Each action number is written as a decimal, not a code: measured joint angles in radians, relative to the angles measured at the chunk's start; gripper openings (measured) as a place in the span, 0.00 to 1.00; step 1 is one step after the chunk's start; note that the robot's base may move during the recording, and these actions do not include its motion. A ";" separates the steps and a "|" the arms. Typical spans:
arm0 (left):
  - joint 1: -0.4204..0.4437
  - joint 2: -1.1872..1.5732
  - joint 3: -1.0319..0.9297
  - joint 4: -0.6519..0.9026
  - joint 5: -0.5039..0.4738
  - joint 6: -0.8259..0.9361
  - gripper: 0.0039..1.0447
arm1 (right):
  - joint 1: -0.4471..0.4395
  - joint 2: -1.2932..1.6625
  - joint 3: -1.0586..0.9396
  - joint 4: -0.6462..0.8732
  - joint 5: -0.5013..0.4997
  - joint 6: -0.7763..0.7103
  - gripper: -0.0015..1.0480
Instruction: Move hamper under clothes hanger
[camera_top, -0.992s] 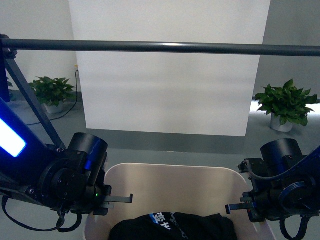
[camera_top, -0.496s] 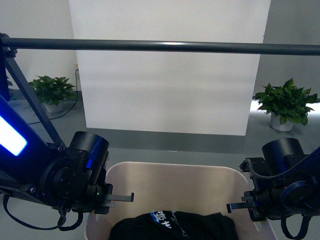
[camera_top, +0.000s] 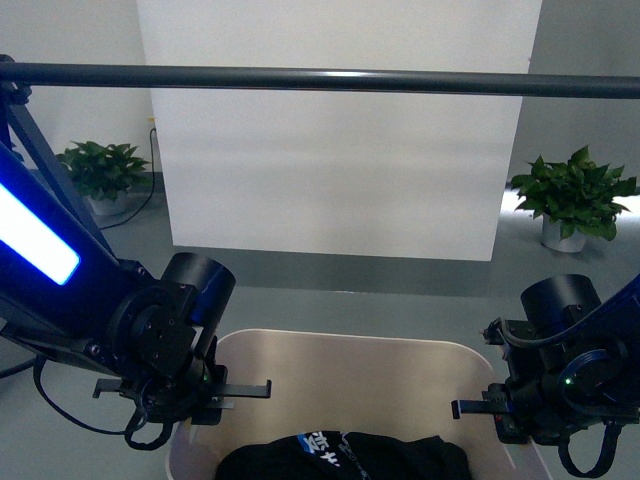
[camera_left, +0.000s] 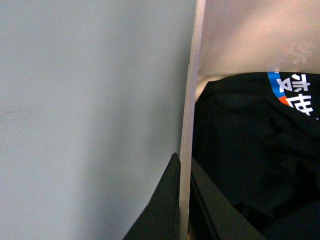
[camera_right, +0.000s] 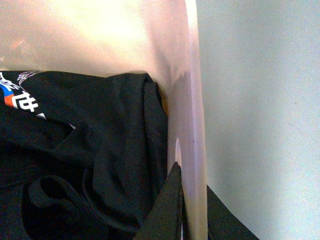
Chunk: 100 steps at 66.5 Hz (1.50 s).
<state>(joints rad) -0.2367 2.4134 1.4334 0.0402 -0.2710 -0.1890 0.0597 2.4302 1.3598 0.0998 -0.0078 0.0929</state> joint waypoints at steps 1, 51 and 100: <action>-0.002 0.006 0.004 0.002 0.000 -0.002 0.04 | -0.001 0.003 0.002 0.000 0.003 0.002 0.02; -0.014 0.145 0.134 -0.018 -0.002 -0.084 0.26 | -0.006 0.126 0.106 0.042 0.040 0.034 0.20; -0.077 -0.426 -0.146 0.313 -0.113 -0.052 0.94 | -0.076 -0.506 -0.312 0.414 -0.014 0.053 0.92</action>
<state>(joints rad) -0.3141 1.9873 1.2869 0.3531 -0.3836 -0.2413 -0.0162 1.9244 1.0473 0.5133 -0.0219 0.1459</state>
